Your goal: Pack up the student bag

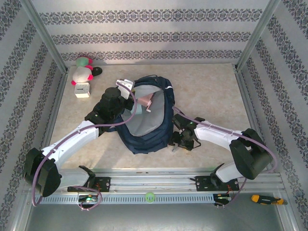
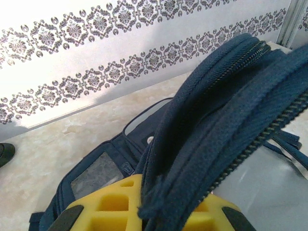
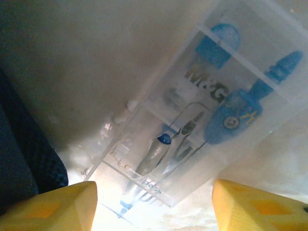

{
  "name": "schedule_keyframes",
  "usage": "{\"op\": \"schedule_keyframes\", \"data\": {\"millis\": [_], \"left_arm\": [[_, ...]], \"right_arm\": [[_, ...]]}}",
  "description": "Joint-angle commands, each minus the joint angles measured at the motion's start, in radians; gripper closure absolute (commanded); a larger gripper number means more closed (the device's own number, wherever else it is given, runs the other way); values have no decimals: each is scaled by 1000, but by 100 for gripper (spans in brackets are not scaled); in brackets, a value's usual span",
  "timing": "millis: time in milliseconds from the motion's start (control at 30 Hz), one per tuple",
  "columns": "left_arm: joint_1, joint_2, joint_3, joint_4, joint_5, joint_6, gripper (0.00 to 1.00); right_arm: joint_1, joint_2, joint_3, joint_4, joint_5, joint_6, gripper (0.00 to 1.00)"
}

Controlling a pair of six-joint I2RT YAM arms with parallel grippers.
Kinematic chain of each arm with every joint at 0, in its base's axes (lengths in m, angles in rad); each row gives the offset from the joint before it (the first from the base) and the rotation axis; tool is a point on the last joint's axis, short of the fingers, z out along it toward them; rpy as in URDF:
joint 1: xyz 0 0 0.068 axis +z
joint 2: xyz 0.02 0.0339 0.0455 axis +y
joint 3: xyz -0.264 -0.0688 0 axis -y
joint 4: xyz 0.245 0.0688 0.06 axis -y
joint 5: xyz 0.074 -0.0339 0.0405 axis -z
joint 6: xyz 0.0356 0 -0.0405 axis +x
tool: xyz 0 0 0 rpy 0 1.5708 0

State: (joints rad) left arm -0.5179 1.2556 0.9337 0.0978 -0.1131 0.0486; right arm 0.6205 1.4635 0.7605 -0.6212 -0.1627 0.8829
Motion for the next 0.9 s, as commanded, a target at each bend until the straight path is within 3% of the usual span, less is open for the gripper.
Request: {"op": "schedule_keyframes", "data": {"millis": [0, 233, 500, 867], "left_arm": [[1, -9, 42, 14, -24, -4, 100], [1, -7, 42, 18, -17, -7, 100], [1, 4, 36, 27, -8, -13, 100], [2, -15, 33, 13, -17, -3, 100]], "right_arm": [[-58, -16, 12, -30, 148, -42, 37], [-119, -121, 26, -84, 144, -69, 27], [-110, -85, -39, 36, 62, 1, 15], [-171, -1, -27, 190, 28, -41, 18]]}}
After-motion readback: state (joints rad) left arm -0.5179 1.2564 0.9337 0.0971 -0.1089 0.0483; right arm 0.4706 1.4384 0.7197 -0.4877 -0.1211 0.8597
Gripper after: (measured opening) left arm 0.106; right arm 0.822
